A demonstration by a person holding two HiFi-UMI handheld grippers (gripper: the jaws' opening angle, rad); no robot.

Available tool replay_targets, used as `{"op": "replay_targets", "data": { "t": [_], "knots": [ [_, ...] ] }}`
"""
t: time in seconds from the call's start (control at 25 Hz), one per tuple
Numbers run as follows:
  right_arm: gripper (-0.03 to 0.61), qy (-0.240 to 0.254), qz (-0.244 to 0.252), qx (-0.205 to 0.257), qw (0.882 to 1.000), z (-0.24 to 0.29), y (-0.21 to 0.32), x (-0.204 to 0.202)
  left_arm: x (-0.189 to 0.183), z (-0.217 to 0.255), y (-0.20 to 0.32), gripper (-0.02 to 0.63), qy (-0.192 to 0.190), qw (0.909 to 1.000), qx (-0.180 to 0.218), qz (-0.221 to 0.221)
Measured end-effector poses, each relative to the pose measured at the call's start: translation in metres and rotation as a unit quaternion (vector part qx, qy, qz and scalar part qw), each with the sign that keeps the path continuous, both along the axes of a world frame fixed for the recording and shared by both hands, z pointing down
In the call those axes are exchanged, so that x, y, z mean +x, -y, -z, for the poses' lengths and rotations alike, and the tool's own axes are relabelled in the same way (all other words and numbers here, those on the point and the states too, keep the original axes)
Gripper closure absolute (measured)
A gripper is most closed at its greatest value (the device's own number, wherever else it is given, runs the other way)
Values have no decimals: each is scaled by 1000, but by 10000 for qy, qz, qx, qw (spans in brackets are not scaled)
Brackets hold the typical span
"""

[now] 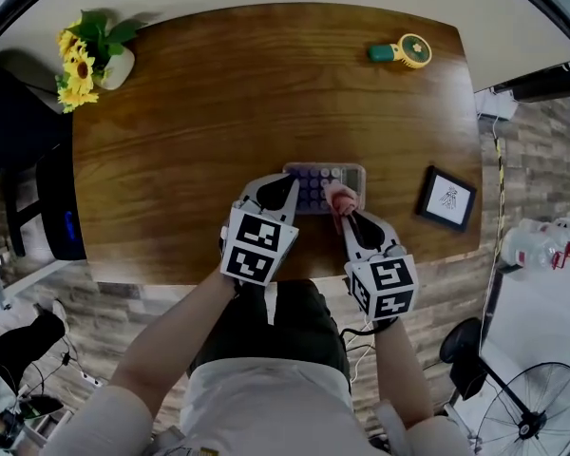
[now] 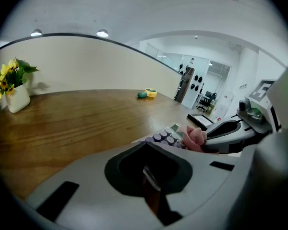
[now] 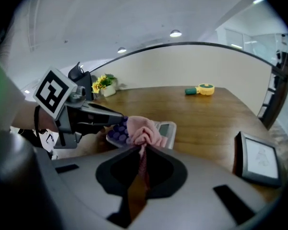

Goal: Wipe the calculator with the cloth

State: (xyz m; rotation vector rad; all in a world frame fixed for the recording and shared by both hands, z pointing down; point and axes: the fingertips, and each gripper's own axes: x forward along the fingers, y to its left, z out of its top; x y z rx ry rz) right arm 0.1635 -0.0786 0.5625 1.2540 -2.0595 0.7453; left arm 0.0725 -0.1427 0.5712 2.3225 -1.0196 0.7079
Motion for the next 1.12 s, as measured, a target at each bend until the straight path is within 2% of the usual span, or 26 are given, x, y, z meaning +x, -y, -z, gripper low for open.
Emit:
{"op": "replay_targets", "data": {
  "t": [0.16, 0.24, 0.48, 0.64, 0.76, 0.92, 1.12],
  "knots": [
    [549, -149, 300, -510, 9981, -5, -26, 7, -1, 0, -1, 611, 93, 9998, 173, 12],
    [549, -32, 202, -584, 9981, 0, -32, 14, -2, 0, -1, 611, 59, 9998, 185, 35],
    [549, 750, -573, 172, 9954, 58, 8, 28, -4, 1, -3, 611, -225, 9997, 63, -83],
    [549, 919, -840, 702, 9897, 81, 44, 25, -5, 6, -13, 611, -393, 9990, -13, -224],
    [546, 908, -959, 867, 9874, 77, 64, 16, -8, 3, -20, 611, -366, 9990, -97, -231],
    [546, 824, -994, 683, 9893, 49, 77, -2, -13, -1, -20, 611, -438, 9989, -138, -56],
    [545, 600, -808, 258, 9946, 10, 68, -18, -11, -2, -19, 611, -230, 9997, 23, 3]
  ]
}}
